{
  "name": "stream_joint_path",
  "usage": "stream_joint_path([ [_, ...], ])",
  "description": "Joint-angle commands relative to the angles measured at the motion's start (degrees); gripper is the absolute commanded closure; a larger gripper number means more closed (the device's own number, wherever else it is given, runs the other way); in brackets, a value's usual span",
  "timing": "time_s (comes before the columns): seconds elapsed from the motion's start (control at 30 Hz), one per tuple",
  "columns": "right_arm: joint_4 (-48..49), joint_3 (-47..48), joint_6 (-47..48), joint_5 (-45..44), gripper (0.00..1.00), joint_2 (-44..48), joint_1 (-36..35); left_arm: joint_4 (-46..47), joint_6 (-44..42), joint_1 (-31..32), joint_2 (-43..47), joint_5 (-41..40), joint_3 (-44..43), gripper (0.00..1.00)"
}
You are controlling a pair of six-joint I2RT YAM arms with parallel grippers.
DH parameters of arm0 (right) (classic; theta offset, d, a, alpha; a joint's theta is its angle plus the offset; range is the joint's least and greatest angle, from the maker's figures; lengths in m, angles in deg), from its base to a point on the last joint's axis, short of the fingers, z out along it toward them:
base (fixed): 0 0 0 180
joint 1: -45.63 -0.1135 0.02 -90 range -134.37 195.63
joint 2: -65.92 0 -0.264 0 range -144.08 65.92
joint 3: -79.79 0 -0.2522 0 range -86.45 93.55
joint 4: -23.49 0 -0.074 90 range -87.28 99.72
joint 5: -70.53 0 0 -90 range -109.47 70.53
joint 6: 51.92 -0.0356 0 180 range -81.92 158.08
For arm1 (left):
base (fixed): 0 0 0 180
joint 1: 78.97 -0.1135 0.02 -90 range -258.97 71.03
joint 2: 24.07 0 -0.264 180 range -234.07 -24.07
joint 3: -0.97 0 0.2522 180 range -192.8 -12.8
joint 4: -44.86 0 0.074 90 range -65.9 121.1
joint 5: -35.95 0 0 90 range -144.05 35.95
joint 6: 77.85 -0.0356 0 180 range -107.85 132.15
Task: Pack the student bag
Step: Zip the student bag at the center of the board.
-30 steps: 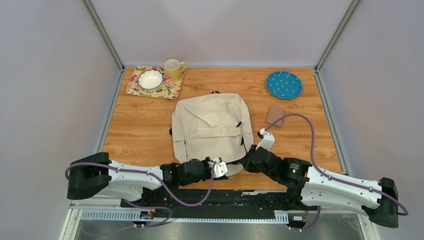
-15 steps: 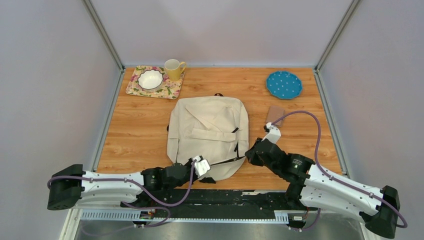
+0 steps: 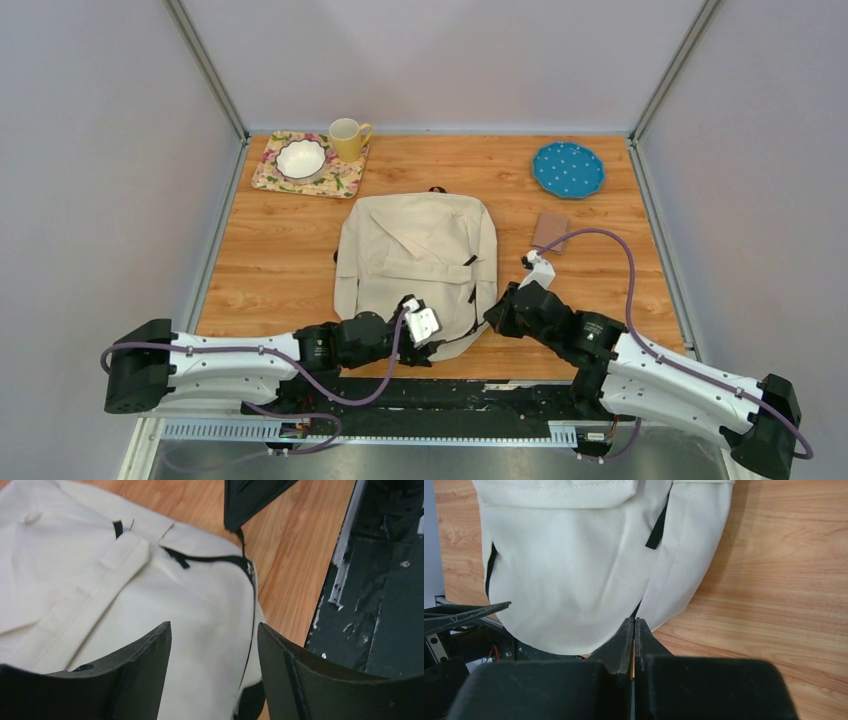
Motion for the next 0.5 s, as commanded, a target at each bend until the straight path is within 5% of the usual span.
stream_joint_path([
  [0.0, 3.59, -0.43, -0.06, 1.43, 1.0, 2.15, 0.23, 7.59, -4.32, 0.2, -5.38, 6.39, -5.11, 0.27],
  [0.47, 0.25, 0.01, -0.68, 0.73, 1.0, 7.16, 0.23, 7.69, -2.84, 0.2, -21.64, 13.52, -11.36, 0.25],
])
